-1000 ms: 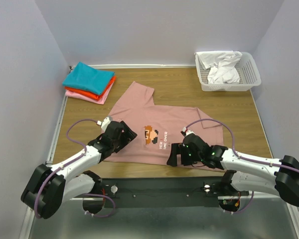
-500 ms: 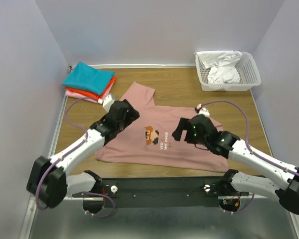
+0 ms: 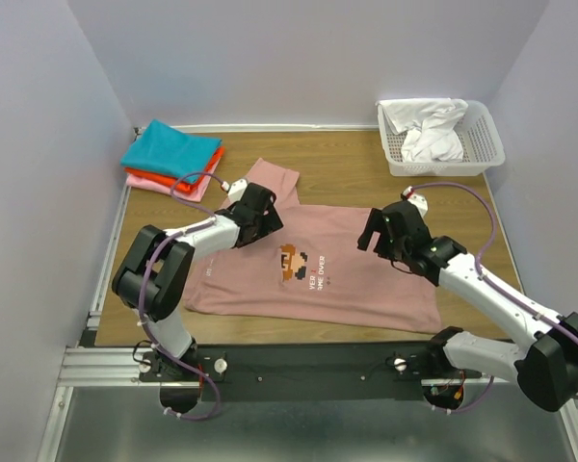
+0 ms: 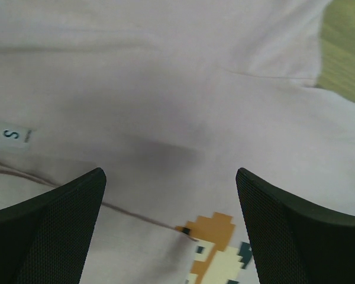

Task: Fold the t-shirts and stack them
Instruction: Fold the tshirt

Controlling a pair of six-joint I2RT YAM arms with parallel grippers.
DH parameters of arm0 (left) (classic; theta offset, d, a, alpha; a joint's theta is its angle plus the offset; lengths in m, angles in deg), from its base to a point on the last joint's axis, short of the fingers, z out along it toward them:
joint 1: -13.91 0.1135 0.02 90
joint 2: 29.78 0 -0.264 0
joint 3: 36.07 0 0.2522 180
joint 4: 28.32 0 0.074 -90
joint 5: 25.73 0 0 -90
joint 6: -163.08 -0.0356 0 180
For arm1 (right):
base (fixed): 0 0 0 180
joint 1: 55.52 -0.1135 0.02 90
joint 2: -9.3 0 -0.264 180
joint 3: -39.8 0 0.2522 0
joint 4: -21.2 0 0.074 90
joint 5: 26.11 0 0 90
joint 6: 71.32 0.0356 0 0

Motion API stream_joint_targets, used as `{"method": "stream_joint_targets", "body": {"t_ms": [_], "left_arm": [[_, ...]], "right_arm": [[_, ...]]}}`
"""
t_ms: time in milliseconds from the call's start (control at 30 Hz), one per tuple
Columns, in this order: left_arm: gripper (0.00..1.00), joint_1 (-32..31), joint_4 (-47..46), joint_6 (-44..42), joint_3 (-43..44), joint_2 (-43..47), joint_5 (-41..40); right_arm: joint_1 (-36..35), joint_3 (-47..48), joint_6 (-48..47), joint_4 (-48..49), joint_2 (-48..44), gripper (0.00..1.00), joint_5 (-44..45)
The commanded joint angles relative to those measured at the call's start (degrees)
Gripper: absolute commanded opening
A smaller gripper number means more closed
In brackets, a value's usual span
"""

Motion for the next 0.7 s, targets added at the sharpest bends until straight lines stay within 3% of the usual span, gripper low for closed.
{"method": "stream_joint_targets", "body": {"t_ms": [0, 267, 467, 667], "left_arm": [[0.98, 3.45, -0.55, -0.19, -2.65, -2.63, -0.2], [0.98, 4.25, -0.55, 2.17, -9.94, 1.14, 1.38], [0.98, 4.25, 5.77, 6.74, -12.06, 5.01, -4.85], [0.98, 4.25, 4.39, 7.72, -13.64, 8.44, -3.98]], "right_arm": [[2.08, 1.14, -2.16, -1.1, 1.24, 1.0, 1.18], [6.47, 1.41, -3.92, 0.04, 4.93, 1.0, 0.04], [9.72, 2.11, -6.03, 2.24, 7.84, 1.0, -2.25], [11.31, 3.25, -8.58, 4.35, 11.17, 1.0, -4.01]]}}
